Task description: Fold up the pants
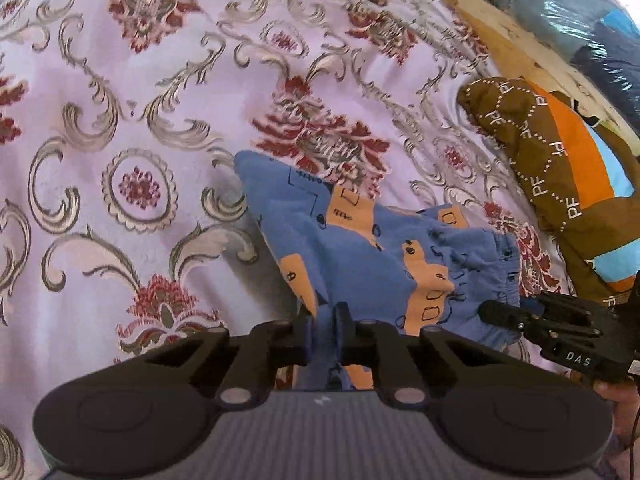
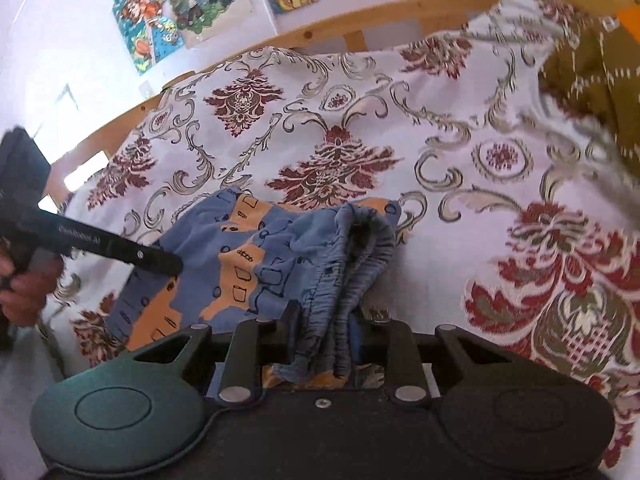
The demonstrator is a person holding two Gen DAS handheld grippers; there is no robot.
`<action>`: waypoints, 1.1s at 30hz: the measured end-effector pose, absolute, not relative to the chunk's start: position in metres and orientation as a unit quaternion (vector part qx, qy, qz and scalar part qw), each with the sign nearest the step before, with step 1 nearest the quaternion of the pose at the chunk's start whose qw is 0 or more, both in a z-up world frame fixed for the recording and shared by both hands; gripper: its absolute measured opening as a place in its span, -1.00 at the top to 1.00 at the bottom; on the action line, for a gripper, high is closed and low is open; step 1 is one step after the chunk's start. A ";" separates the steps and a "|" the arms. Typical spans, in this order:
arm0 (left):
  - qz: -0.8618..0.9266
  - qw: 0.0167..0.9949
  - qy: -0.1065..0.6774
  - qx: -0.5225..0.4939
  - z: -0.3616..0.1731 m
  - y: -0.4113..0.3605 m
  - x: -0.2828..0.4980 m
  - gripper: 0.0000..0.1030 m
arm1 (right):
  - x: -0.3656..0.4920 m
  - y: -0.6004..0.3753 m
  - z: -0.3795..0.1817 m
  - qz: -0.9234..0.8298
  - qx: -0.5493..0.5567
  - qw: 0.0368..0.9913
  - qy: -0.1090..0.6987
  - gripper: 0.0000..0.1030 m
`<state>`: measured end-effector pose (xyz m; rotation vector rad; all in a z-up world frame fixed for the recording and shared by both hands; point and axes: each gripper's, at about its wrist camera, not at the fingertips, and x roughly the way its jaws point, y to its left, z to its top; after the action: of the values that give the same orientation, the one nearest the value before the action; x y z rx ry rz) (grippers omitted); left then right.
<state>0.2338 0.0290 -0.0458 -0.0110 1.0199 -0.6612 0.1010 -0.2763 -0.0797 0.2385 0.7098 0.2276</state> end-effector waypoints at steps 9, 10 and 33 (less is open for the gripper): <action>-0.323 0.855 0.406 -0.011 -0.027 0.028 0.223 0.83 | 0.105 -0.267 -0.054 0.101 0.047 0.948 0.297 0.53; -0.324 0.858 0.399 -0.014 -0.025 0.027 0.223 0.83 | 0.107 -0.268 -0.052 0.099 0.042 0.950 0.292 0.53; -0.290 0.867 0.405 -0.034 -0.065 -0.004 0.307 0.82 | 0.213 -0.296 -0.080 0.076 0.018 0.940 0.331 0.53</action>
<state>0.3069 -0.0038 -0.0647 -0.0706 0.8470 -0.6069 0.2131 -0.2960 -0.0795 0.0367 0.6747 0.1559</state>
